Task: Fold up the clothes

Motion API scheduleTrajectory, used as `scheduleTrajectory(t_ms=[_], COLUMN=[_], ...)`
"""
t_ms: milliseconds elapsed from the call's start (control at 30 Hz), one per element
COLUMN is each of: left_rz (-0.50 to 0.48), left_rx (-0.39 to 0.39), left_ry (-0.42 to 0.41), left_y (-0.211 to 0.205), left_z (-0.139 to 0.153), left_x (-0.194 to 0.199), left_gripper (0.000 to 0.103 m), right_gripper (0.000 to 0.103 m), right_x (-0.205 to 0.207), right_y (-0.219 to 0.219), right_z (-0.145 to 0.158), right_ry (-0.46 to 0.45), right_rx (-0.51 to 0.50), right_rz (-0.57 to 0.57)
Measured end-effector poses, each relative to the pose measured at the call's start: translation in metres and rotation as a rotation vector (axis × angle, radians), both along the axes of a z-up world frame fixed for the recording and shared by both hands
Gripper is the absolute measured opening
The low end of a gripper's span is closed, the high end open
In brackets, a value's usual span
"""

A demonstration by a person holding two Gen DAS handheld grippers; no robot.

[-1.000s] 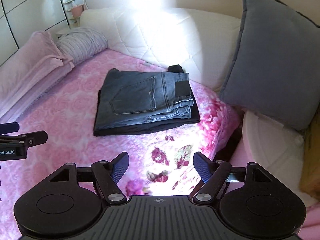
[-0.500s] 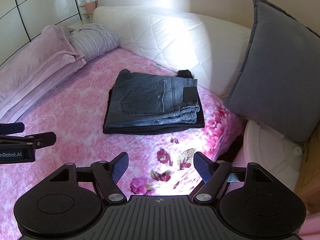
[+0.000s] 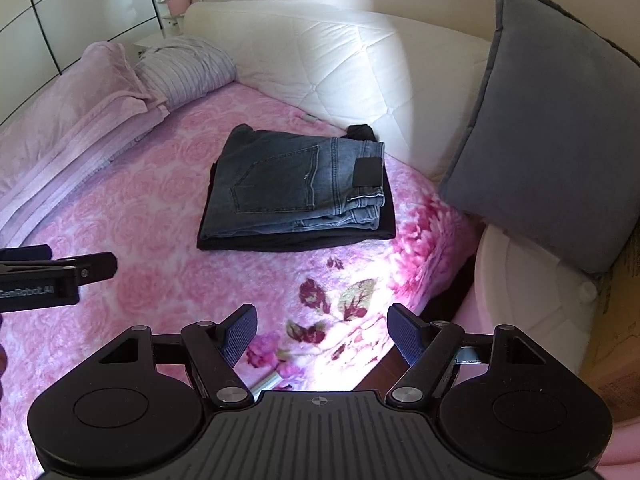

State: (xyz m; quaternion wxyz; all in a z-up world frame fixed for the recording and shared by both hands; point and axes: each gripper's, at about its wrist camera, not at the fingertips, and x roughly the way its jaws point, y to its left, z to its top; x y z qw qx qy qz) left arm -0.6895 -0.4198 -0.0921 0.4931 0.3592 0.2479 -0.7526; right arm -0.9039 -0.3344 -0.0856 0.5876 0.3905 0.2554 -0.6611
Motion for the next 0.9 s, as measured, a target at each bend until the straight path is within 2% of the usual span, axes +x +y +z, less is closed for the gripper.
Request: scheduleTrajectory(t_ms=[333,900], left_rz=[0.009,0.014], left_rx=[0.015,0.012], left_ry=[-0.016,-0.02], left_y=[0.004,0.013], left_z=[-0.005,-0.009], left_x=[-0.009,-0.024], left_gripper=[0.101,0.101], right_gripper=[0.075,0.075], right_x=[-0.001,-0.009], right_y=[0.002,0.005], right_z=[0.0,-0.006], right_ry=[0.037,0.029], right_rx=[-0.012,-0.004], right_rz=[0.026,0.051])
